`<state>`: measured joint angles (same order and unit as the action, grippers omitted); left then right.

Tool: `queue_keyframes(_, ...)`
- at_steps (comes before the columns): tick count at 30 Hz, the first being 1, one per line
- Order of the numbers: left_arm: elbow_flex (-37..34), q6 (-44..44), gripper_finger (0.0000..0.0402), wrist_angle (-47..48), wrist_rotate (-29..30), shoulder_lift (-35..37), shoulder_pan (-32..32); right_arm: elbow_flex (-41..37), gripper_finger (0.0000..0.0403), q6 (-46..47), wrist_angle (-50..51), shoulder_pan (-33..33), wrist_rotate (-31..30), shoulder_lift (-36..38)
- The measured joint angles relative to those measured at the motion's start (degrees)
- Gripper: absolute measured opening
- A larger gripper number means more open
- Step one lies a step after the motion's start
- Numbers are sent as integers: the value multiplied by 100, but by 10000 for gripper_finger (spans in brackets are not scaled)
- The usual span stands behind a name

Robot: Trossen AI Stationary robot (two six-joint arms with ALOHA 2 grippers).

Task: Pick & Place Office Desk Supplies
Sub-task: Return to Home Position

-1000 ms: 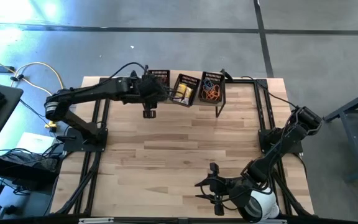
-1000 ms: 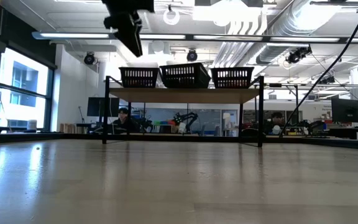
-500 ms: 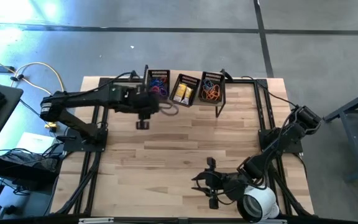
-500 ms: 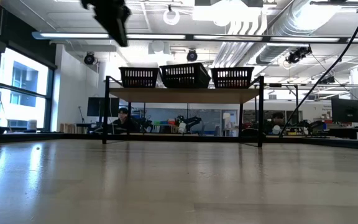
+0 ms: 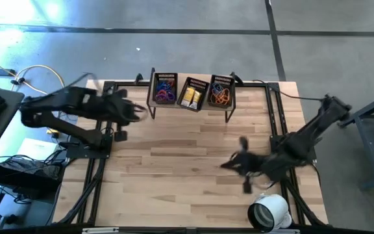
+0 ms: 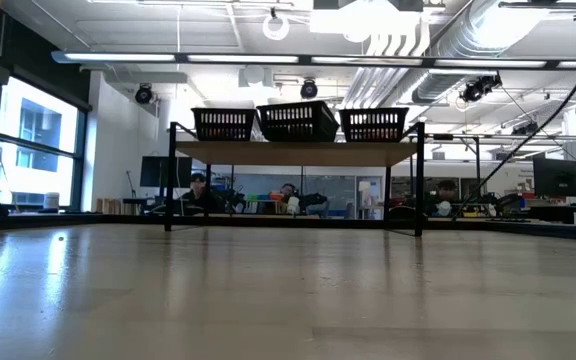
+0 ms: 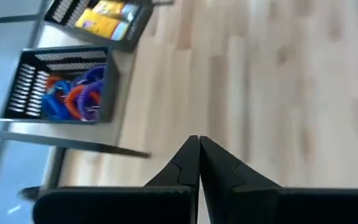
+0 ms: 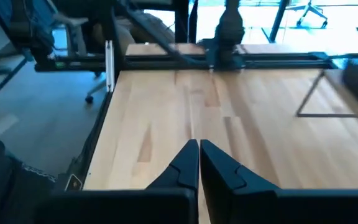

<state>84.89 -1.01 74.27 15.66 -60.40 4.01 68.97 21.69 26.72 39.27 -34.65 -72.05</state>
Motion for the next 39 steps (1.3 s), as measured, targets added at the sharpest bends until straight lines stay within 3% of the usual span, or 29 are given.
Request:
queue_keyframes(6, -478, -433, 1, -64, -234, 1070, 124, -106, 3, -28, 836, -2, -193, 1187)
queue_keyframes(11, -1664, -542, 0, -830, -221, 2336, 166, -1019, 2, 85, 544, -21, -86, 2107)
queue_keyframes(15, -2729, -688, 0, -1677, -233, 3451, 166, -2398, 3, -126, -631, -228, -6, 2977)
queue_keyframes(23, -4238, -1077, 0, -3103, -488, 5047, 166, -5250, 2, -1119, -3958, -790, 1067, 4362)
queue_keyframes(31, -5434, -1222, 0, -4308, -828, 5590, 166, -6780, 2, -735, -5246, -1743, 2192, 5019)
queue_keyframes(39, -6500, -649, 0, -5301, -1492, 5589, 184, -6846, 2, -697, -5142, -2246, 2759, 4961)
